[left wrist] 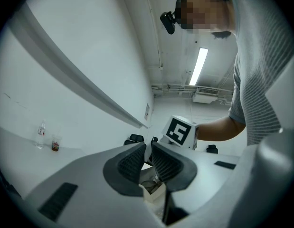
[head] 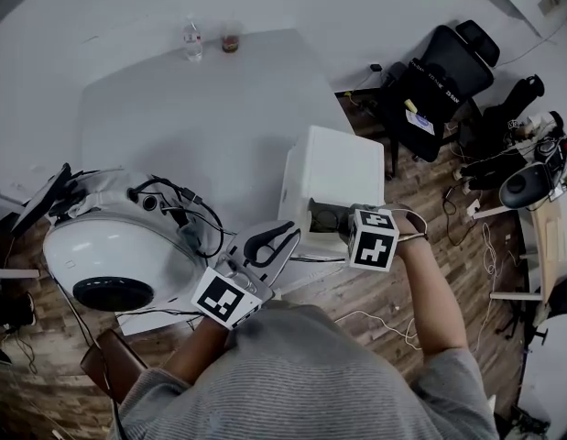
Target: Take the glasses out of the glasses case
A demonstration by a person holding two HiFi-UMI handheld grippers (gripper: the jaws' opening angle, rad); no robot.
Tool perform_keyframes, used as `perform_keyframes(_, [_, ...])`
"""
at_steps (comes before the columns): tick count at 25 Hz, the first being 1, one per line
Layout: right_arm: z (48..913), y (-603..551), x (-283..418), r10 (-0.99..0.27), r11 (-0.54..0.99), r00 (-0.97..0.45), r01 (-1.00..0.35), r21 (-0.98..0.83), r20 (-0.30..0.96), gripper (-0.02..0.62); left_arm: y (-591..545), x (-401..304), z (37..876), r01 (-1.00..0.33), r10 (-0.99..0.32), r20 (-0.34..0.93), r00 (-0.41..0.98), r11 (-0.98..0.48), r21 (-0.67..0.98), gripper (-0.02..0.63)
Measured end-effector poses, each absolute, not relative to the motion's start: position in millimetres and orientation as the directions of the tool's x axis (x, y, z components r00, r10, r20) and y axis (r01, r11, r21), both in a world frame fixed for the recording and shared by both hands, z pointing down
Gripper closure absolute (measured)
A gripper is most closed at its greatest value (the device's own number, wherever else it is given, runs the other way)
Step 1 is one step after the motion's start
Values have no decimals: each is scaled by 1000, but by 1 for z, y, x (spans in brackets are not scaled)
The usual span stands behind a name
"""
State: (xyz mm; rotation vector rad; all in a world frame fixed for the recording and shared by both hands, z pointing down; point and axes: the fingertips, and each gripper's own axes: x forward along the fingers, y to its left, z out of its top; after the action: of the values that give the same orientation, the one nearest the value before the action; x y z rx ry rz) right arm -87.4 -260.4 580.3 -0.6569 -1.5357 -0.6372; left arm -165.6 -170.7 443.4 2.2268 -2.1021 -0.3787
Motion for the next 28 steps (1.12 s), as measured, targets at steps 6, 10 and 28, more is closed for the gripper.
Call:
perform_keyframes(6, [575, -276, -85, -122, 672, -386, 647, 362, 915, 577, -173, -163, 448, -975, -991, -118, 66, -89, 205, 552])
perform_keyframes(10, [565, -277, -87, -222, 630, -568, 537, 561, 792, 578, -177, -157, 450, -973, -990, -109, 94, -115, 200, 552])
perform_keyframes(28, [491, -275, -98, -293, 799, -874, -2, 601, 388, 578, -179, -136, 454, -966, -985, -65, 161, -170, 192, 552])
